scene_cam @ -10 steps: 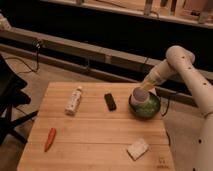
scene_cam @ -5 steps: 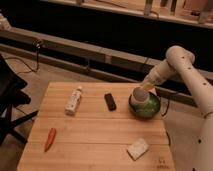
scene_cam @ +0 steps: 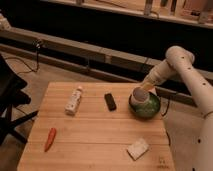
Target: Place the ceramic cup in the ceramic bowl
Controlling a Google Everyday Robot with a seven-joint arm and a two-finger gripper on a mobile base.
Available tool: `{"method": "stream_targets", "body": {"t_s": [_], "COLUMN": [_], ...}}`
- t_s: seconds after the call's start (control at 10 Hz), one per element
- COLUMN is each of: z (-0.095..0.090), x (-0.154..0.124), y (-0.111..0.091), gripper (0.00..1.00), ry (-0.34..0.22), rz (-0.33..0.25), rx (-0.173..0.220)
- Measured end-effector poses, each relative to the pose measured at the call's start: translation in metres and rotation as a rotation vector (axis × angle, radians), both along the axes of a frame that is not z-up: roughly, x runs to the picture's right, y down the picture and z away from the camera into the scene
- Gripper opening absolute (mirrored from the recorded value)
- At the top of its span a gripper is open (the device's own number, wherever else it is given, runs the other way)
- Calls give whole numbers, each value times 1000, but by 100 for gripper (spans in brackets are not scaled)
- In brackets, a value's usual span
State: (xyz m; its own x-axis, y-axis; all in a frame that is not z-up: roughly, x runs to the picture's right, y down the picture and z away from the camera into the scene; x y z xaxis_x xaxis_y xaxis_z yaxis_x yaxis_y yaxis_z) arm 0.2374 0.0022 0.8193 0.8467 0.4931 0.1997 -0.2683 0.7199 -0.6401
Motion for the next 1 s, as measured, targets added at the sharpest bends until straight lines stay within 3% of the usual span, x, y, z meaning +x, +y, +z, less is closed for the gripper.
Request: {"method": "stream_targets", "body": {"t_s": [0.1, 0.6, 1.0], "z": [0, -1, -4], "x": [0, 9, 20], "y": [0, 8, 11], "gripper": [26, 79, 80], "ry": [0, 46, 95], "rz": [-1, 50, 97], "rx": [1, -10, 2]}}
